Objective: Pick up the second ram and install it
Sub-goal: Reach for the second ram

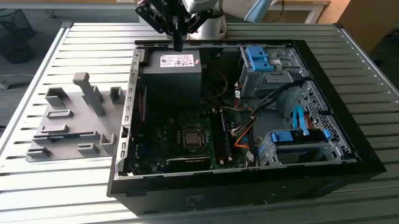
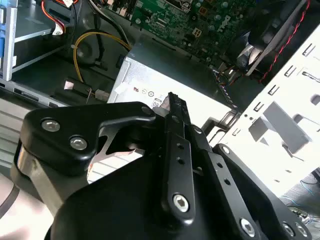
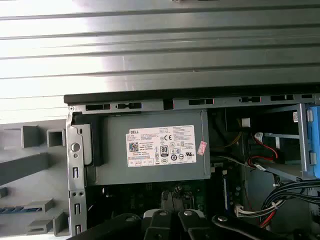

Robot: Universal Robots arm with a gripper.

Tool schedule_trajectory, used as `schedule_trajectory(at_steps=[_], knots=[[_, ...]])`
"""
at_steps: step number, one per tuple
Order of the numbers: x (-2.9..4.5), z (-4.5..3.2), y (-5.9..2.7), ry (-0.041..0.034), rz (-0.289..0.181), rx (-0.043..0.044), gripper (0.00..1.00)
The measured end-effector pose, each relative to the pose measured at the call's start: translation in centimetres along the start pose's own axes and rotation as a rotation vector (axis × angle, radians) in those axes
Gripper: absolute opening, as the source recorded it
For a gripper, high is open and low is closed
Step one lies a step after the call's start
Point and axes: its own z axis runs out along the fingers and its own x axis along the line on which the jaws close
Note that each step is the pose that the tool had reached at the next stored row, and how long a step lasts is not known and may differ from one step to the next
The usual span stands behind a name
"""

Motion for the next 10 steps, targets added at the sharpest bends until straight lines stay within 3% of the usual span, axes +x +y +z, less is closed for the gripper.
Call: schedule_trajectory(at_steps=[10], knots=[[0.32, -0.01, -0.02, 0.0000, 0.000, 0.0001, 0.11]])
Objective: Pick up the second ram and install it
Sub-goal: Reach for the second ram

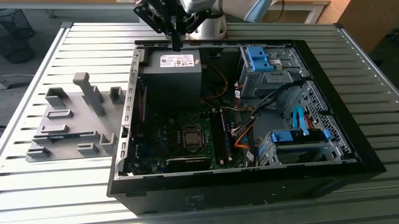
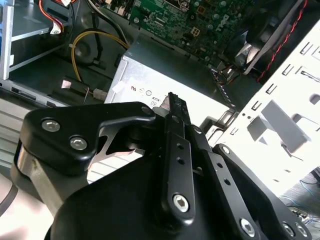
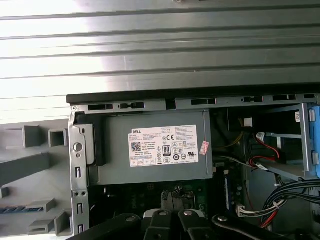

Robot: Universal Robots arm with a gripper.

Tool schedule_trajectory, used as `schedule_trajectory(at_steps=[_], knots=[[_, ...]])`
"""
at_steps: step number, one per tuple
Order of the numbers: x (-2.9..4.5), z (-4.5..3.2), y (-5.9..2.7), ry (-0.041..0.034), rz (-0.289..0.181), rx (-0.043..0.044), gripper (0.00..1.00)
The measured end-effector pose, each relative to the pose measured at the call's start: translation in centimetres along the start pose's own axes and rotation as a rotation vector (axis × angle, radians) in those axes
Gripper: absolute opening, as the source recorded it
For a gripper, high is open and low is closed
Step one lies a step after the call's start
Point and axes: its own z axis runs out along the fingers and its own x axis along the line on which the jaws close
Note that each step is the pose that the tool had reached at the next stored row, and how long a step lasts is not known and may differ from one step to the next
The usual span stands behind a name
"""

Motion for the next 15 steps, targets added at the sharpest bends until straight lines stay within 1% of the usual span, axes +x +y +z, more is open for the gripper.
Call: schedule_trajectory(at_steps=[15], knots=[[0.82, -0.02, -0.06, -0.0001, 0.000, 0.0000, 0.11]])
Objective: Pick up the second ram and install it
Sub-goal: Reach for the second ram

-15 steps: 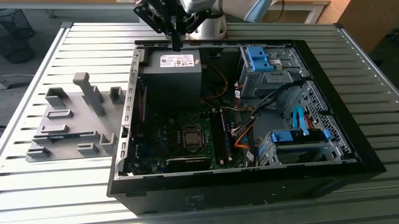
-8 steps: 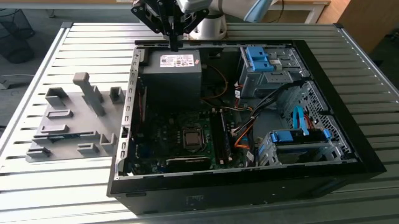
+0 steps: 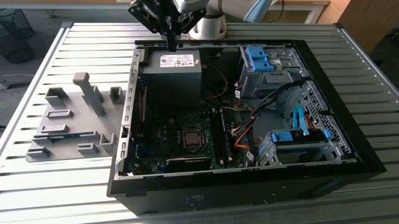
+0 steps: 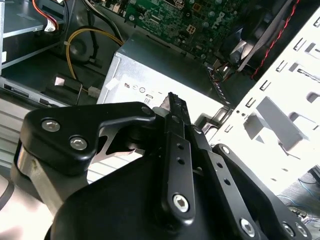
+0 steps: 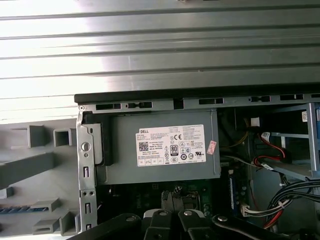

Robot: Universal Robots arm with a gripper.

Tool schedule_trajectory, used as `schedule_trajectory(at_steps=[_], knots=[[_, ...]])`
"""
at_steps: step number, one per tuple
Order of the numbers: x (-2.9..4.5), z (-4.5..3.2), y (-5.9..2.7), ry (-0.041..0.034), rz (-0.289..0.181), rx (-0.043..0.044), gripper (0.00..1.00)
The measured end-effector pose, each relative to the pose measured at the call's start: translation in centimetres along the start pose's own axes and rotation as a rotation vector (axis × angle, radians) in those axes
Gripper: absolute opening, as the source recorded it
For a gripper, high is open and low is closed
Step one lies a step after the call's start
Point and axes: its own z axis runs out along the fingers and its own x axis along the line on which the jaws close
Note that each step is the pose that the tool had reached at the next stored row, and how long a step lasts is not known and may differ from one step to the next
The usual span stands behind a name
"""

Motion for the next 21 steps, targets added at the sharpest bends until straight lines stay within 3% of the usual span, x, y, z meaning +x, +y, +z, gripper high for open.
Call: schedule_trajectory(at_steps=[21], knots=[[0.81, -0.02, -0.06, 0.0000, 0.000, 0.0000, 0.11]])
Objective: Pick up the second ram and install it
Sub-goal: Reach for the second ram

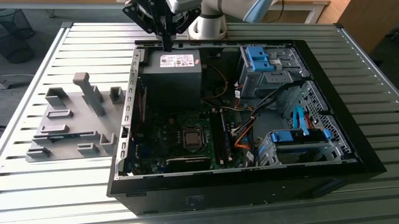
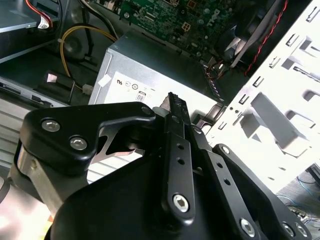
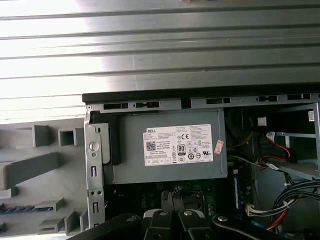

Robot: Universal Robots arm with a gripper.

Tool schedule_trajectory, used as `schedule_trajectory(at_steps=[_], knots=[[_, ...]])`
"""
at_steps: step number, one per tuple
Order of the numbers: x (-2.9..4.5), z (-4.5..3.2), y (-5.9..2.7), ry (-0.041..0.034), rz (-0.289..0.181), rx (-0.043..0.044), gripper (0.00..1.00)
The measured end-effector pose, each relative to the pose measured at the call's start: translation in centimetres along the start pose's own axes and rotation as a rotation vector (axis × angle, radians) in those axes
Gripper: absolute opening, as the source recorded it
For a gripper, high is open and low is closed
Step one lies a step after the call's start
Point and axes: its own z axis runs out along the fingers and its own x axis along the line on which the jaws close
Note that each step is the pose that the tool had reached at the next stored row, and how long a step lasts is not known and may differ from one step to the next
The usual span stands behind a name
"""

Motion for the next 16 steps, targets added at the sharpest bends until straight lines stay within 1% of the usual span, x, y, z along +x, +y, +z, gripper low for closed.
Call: schedule_trajectory(at_steps=[16], knots=[[0.54, -0.01, -0.04, 0.0000, 0.000, 0.0000, 0.11]])
